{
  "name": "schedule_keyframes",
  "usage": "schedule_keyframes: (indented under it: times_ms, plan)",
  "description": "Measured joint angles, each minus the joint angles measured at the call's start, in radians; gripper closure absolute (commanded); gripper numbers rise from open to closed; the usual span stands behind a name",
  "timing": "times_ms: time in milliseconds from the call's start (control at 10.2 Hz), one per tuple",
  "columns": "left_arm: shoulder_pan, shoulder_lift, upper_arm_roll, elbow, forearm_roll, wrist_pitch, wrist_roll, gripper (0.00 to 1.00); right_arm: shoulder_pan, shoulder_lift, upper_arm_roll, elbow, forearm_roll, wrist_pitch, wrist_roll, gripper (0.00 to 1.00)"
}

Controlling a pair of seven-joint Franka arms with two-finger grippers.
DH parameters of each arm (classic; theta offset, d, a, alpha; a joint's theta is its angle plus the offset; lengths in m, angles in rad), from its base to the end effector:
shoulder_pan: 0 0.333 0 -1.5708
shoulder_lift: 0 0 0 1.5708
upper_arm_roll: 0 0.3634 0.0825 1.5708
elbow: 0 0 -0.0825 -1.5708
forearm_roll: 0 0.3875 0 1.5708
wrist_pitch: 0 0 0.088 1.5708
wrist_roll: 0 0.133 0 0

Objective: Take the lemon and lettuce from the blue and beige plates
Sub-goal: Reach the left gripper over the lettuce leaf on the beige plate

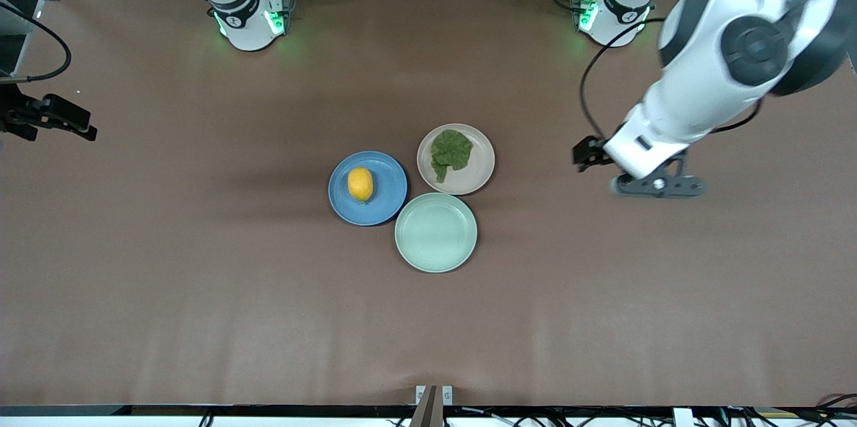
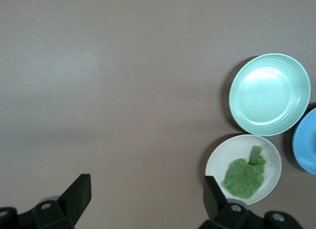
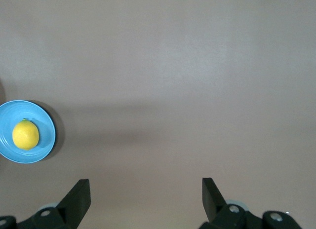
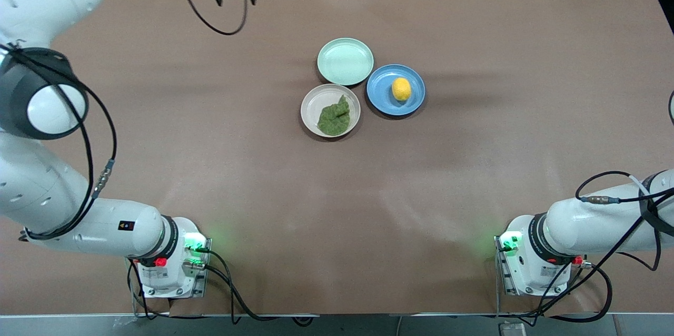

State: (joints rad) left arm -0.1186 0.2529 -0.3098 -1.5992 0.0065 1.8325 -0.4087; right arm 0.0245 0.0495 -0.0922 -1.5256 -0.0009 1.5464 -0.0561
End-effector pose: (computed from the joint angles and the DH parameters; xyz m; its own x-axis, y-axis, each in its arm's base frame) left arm 0.5989 -0.2514 0.5081 0.9993 -0.0135 -0.0351 -0.0114 -0.9981 0.0611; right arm 0.5711 -0.0374 0.6374 0.9995 -0.0116 -0.0287 -0.0115 -0.9999 0.0038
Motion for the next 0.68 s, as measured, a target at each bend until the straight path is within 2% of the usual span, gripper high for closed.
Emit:
schedule_keyframes:
  times_ms: [685]
  plan:
    - [-0.139,0.178,-0.001,-0.004,0.014,0.166,-0.329,0.0,0.0,0.0,0.0,0.0,0.0,0.0,0.0,0.0]
